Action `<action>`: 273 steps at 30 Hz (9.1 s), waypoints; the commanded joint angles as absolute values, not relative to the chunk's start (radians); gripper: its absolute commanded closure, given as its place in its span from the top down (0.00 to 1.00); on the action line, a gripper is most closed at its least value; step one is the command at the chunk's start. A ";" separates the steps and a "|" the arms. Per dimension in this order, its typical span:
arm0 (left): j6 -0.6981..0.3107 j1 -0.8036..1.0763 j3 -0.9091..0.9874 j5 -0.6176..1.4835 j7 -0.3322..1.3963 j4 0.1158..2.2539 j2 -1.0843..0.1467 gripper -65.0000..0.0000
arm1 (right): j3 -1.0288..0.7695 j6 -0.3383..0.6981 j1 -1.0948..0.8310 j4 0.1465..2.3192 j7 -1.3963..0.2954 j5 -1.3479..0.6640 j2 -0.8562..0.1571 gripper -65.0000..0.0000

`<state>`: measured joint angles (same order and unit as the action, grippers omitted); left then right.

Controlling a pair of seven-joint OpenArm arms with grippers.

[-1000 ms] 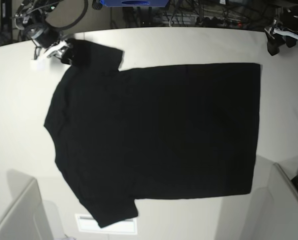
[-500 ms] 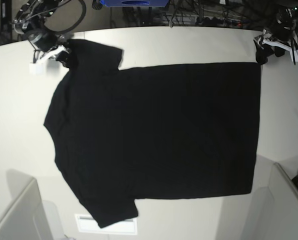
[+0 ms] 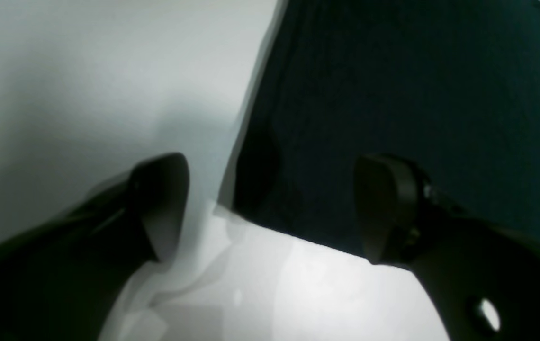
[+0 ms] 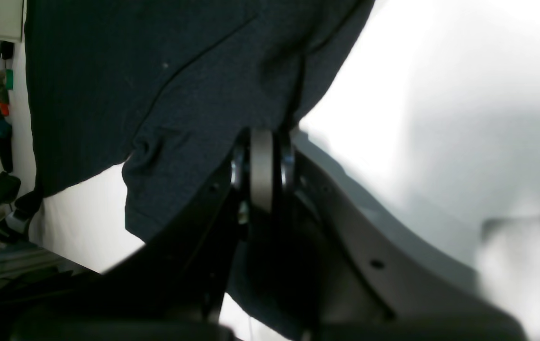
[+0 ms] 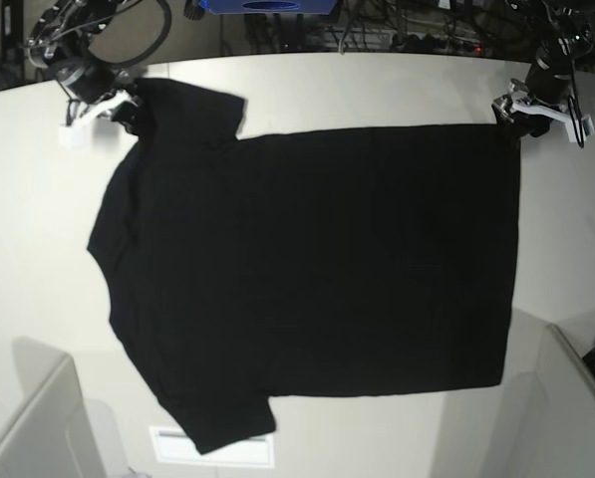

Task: Fold the T-shirt properly
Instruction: 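Lift both corners and pull the shirt edge toward the robot, then lower the shirt edge and open both grippers, then grasp the shirt edge again with both grippers, then pull the shirt edge further toward the robot with both grippers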

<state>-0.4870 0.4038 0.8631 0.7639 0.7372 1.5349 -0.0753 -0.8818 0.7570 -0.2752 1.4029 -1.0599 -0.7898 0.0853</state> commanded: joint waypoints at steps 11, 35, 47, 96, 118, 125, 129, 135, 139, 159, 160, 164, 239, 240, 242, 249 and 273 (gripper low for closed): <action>-0.476 0.397 0.776 0.746 0.768 1.532 -0.053 0.63 | -0.881 0.698 -0.312 1.369 -1.239 -0.547 0.094 0.00; -0.476 0.536 0.777 0.746 0.809 1.745 -0.053 0.00 | -0.931 0.698 -0.398 1.604 -1.242 -0.556 0.084 0.00; -0.476 0.618 0.776 0.746 0.812 1.908 -0.030 0.00 | -0.949 0.698 -0.395 1.824 -1.336 -0.556 0.097 0.00; -0.228 0.266 0.679 0.817 0.924 1.862 -0.097 0.00 | -0.832 0.698 0.114 1.650 -1.389 -0.549 0.015 0.00; -0.228 0.193 0.588 0.780 0.917 1.759 -0.117 0.00 | -0.832 0.698 0.189 1.508 -1.323 -0.547 -0.022 0.00; -0.226 0.191 0.588 0.779 0.917 1.758 -0.119 0.00 | -0.832 0.698 0.189 1.498 -1.320 -0.547 -0.036 0.00; -0.226 0.180 0.588 0.779 0.920 1.758 -0.119 0.00 | -0.832 0.698 0.196 1.498 -1.320 -0.547 -0.036 0.00; -0.226 0.179 0.588 0.779 0.921 1.759 -0.120 0.00 | -0.839 0.698 0.202 1.498 -1.320 -0.547 -0.036 0.08; -0.226 0.179 0.590 0.779 0.917 1.762 -0.139 0.23 | -0.843 0.698 0.203 1.508 -1.320 -0.552 -0.036 0.45; -0.236 0.432 0.900 1.066 0.918 1.833 -0.139 1.00 | -1.264 0.698 -0.016 1.839 -1.356 -0.552 0.130 0.46; -0.237 0.443 0.898 1.067 0.917 1.828 -0.142 1.00 | -1.274 0.698 -0.024 1.836 -1.351 -0.549 0.131 0.46; -0.249 0.455 0.894 1.066 0.917 1.773 -0.140 1.00 | -1.320 0.698 -0.030 1.782 -1.349 -0.549 0.130 0.46; -0.421 0.348 0.875 0.852 0.915 1.652 -0.133 1.00 | -1.397 0.584 0.067 1.308 -1.262 -0.739 0.039 0.64; -0.421 0.340 0.863 0.852 0.915 1.639 -0.130 1.00 | -1.397 0.584 0.067 1.308 -1.262 -0.739 0.039 0.64; -0.421 0.329 0.848 0.852 0.915 1.609 -0.128 1.00 | -1.397 0.584 0.065 1.308 -1.262 -0.739 0.039 0.64; -0.421 0.277 0.843 0.852 0.914 1.512 -0.111 0.78 | -1.397 0.584 0.059 1.310 -1.271 -0.739 0.039 0.64; -0.346 0.232 0.765 0.852 0.918 1.491 -0.094 0.14 | -1.310 0.584 0.047 1.308 -1.210 -0.739 0.031 0.40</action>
